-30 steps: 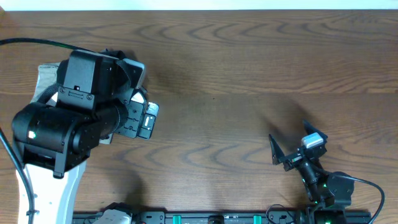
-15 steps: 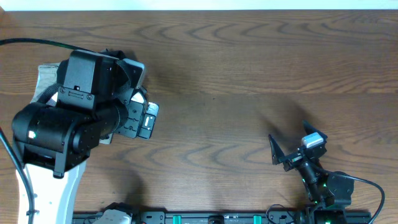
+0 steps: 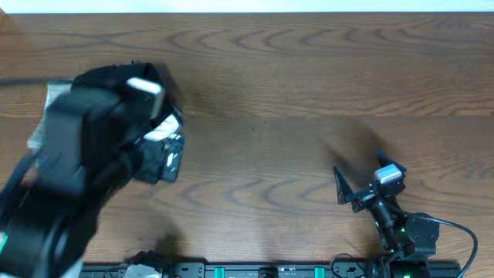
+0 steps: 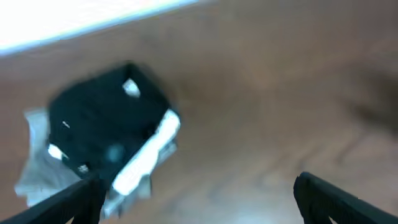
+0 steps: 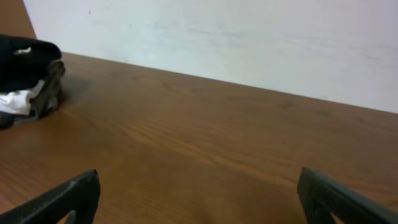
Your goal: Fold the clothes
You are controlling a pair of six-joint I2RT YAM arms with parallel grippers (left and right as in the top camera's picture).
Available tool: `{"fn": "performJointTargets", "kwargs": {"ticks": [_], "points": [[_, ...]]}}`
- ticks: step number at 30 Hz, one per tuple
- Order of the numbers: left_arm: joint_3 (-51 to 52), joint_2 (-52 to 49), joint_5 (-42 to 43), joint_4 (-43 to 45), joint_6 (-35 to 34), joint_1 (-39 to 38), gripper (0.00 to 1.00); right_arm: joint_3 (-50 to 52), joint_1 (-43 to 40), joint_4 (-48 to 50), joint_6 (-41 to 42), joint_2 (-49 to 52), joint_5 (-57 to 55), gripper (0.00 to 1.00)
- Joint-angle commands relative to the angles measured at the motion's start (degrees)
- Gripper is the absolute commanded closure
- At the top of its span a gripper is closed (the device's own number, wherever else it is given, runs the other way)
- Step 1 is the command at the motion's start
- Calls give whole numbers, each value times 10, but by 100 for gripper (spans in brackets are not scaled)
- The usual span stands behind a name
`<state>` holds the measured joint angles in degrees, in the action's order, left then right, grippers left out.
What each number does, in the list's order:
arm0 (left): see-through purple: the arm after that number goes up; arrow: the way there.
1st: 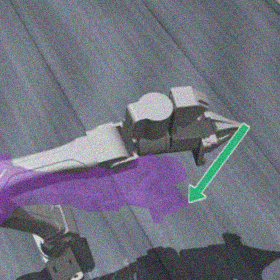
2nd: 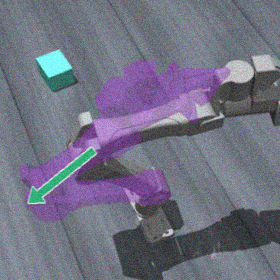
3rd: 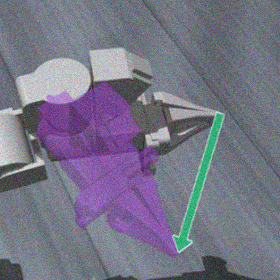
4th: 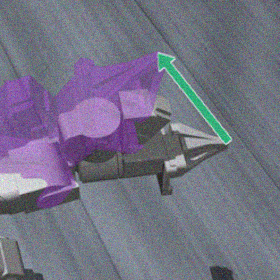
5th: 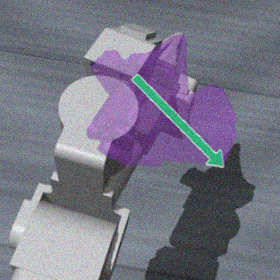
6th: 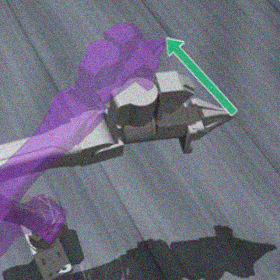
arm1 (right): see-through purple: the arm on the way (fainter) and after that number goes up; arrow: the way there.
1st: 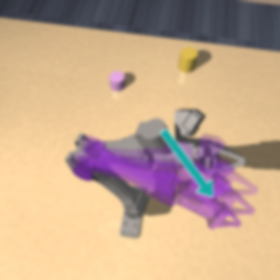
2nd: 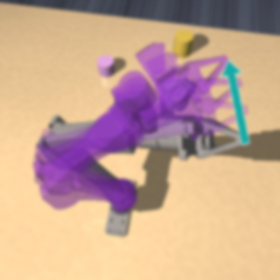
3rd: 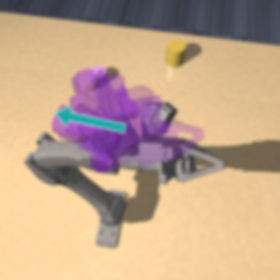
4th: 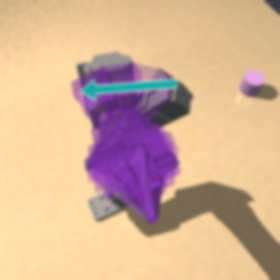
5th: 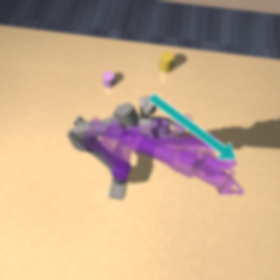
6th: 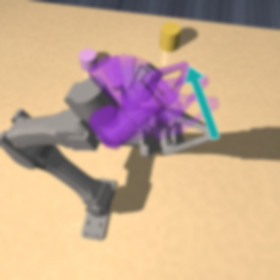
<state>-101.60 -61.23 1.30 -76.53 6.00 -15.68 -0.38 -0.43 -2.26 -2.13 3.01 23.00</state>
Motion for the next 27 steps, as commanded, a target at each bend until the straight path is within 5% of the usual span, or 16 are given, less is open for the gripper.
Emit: {"fn": "performJointTargets", "kwargs": {"ticks": [1, 9, 27], "points": [[33, 71, -5, 46, -3, 27, 2, 1, 9, -3, 6, 2, 6, 1], [207, 231, 3, 241, -3, 109, 2, 1, 9, -3, 6, 2, 6, 1], [742, 500, 71, 1020, -1, 149, 2, 1, 9, -3, 6, 2, 6, 1]]}}
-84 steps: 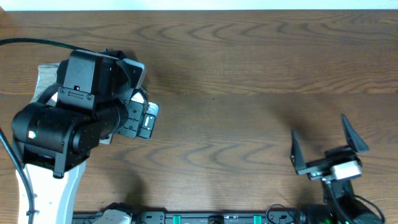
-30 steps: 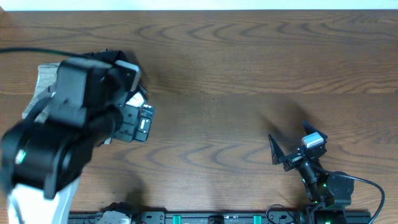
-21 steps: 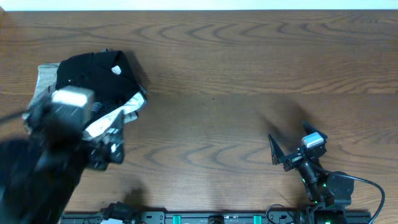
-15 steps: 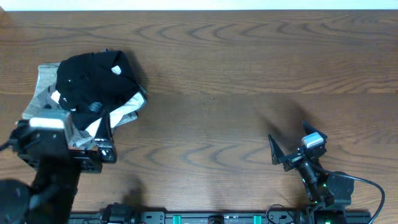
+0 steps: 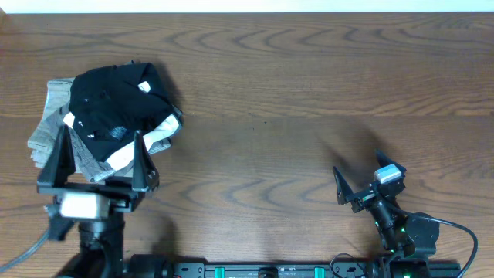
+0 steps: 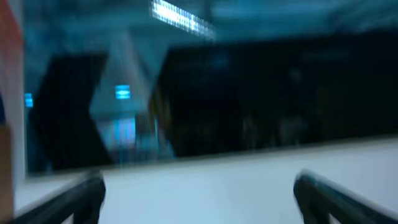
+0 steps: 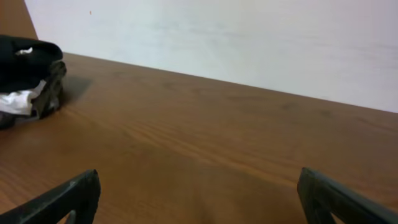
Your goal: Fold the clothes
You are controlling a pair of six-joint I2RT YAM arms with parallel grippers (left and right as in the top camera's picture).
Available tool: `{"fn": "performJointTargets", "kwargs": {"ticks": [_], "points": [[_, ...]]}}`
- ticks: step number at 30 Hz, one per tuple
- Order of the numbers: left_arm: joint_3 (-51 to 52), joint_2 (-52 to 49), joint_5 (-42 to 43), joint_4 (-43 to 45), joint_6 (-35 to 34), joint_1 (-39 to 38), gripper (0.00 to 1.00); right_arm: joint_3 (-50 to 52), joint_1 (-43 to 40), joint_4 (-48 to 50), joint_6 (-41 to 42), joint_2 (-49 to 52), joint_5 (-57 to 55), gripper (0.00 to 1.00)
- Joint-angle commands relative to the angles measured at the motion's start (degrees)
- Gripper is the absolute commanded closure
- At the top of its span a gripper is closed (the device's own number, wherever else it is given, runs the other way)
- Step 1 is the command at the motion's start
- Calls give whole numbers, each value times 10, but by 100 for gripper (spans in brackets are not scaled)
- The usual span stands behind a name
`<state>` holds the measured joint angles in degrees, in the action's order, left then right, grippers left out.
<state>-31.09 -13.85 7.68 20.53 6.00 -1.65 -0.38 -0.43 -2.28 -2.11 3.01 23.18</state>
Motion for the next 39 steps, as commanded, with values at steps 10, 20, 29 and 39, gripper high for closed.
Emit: {"fn": "performJointTargets", "kwargs": {"ticks": [10, 20, 29, 39], "points": [[182, 103, 7, 345, -1, 24, 2, 1, 9, -3, 6, 2, 4, 1], [269, 137, -2, 375, -1, 24, 2, 1, 9, -3, 6, 2, 4, 1], [309, 137, -4, 284, -1, 23, 2, 1, 9, -3, 6, 2, 4, 1], [309, 137, -1, -44, -10, 23, 2, 1, 9, -3, 6, 2, 4, 1]]}}
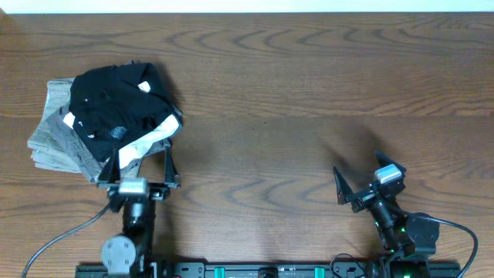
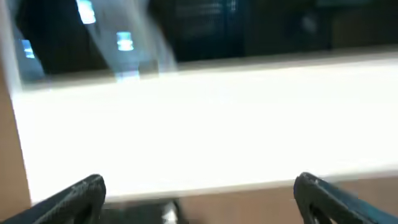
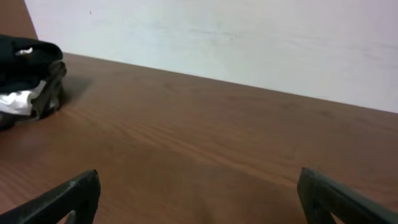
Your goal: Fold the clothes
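A pile of folded clothes [image 1: 108, 120] lies at the table's left: a black garment on top, white and grey ones under it. The same pile [image 3: 28, 78] shows at the far left of the right wrist view. My left gripper [image 1: 140, 164] stands open just in front of the pile, nothing between its fingers; the left wrist view is blurred and shows mostly the white wall. My right gripper [image 1: 356, 184] rests open low at the front right, far from the pile and holding nothing.
A brown wooden table [image 1: 293, 100] stretches between the pile and the right arm. A white wall [image 3: 249, 43] runs along the table's far edge. A black rail with green lights [image 1: 262, 270] lies along the front edge.
My left arm has drawn back toward the front edge and lowered, its open gripper now smaller in the overhead view, just in front of the pile. The pile and the right arm have not moved.
At first my left arm loomed over the pile at the left, hiding much of it. Then it stood in front of the pile, open, with the whole pile showing. Now it sits lower and nearer the front rail. The right arm stayed parked throughout.
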You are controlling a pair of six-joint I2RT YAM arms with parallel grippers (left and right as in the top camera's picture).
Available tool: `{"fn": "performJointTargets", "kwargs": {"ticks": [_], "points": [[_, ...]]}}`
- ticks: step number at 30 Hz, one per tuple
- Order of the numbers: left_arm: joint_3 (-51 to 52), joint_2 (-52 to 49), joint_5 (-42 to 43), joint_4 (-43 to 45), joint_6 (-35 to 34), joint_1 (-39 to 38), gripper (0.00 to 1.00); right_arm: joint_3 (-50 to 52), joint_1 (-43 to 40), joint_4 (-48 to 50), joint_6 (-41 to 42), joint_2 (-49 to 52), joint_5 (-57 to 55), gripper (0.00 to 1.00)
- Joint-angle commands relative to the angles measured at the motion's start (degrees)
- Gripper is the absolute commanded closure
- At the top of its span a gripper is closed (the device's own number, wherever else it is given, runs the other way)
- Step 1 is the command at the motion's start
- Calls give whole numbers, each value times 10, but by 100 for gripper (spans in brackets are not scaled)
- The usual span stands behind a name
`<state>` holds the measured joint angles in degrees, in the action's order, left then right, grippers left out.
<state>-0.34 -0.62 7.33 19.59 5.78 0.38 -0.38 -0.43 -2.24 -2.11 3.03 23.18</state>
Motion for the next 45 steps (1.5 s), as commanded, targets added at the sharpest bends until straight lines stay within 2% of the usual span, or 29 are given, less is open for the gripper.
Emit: {"fn": "performJointTargets", "kwargs": {"ticks": [1, 13, 37, 45], "points": [[1, 5, 2, -70, -8, 2, 2, 1, 9, -3, 6, 2, 4, 1], [1, 4, 2, -232, -8, 2, 2, 1, 9, -3, 6, 2, 4, 1], [1, -29, 2, -230, -7, 2, 2, 1, 9, -3, 6, 2, 4, 1], [1, 5, -5, -231, -7, 21, 2, 1, 9, -3, 6, 2, 4, 1]]}}
